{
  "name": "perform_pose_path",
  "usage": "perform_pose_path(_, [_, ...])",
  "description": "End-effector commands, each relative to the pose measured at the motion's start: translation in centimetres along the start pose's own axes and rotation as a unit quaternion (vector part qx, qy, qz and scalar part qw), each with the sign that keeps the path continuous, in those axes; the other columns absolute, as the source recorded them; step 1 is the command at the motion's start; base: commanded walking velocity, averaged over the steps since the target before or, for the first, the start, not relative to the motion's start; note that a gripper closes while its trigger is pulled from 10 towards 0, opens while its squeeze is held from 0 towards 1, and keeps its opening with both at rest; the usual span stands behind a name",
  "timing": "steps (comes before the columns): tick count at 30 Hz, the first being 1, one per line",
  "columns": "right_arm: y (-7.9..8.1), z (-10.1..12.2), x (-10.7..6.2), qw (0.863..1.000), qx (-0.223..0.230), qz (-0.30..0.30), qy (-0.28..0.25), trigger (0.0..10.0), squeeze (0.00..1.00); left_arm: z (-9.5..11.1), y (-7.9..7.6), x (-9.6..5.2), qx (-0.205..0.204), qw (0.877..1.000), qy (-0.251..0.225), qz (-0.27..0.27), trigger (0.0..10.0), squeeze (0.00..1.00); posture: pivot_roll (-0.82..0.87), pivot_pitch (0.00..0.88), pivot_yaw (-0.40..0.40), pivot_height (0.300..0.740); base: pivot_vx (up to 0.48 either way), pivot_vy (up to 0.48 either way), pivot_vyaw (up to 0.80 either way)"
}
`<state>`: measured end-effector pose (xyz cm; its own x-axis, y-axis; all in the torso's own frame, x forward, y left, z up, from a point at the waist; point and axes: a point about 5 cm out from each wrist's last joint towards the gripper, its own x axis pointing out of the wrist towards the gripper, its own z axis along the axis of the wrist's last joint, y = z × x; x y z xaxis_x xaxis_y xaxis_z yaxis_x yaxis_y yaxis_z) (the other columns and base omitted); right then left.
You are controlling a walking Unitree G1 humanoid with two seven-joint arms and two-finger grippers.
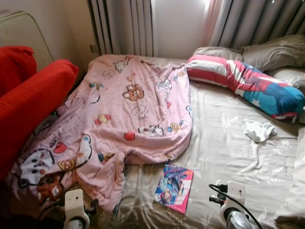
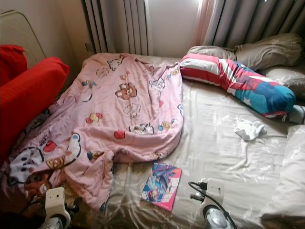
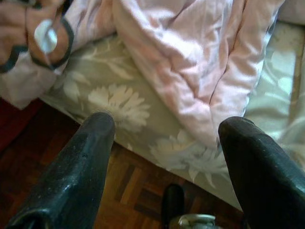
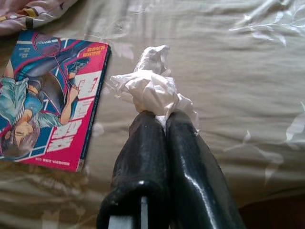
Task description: Clean up the room
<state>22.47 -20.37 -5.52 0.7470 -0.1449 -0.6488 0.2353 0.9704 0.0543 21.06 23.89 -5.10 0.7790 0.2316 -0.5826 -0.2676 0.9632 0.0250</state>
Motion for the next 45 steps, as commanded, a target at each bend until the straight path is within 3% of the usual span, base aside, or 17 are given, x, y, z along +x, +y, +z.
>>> perform_pose_path(1, [-0.1,-0.6,-0.1,1.000,-0.001,-0.003,0.013,10.0,0.00,-0.7,0.2,-0.3,0.007,1.000,0.014,0.003,10.0,0.00,0.03,0.000,-0.022,0.740,-0.304,0.000,0.00])
perform_pose_path(35, [-0.6,-2.1,-0.5,0.998,-0.026,-0.005,0.050,10.0,0.00,-1.1,0.3,-0.3,0.001,1.000,0.025,0.009,10.0,0.00,0.04,0.000,-0.026,0.740,-0.253,0.000,0.00])
perform_pose_path(45, [-0.5,-2.7,-0.7,0.998,-0.030,0.002,0.062,10.0,0.00,-1.2,0.3,-0.4,0.001,1.000,0.028,0.007,10.0,0.00,0.04,0.000,-0.027,0.740,0.000,0.000,0.75])
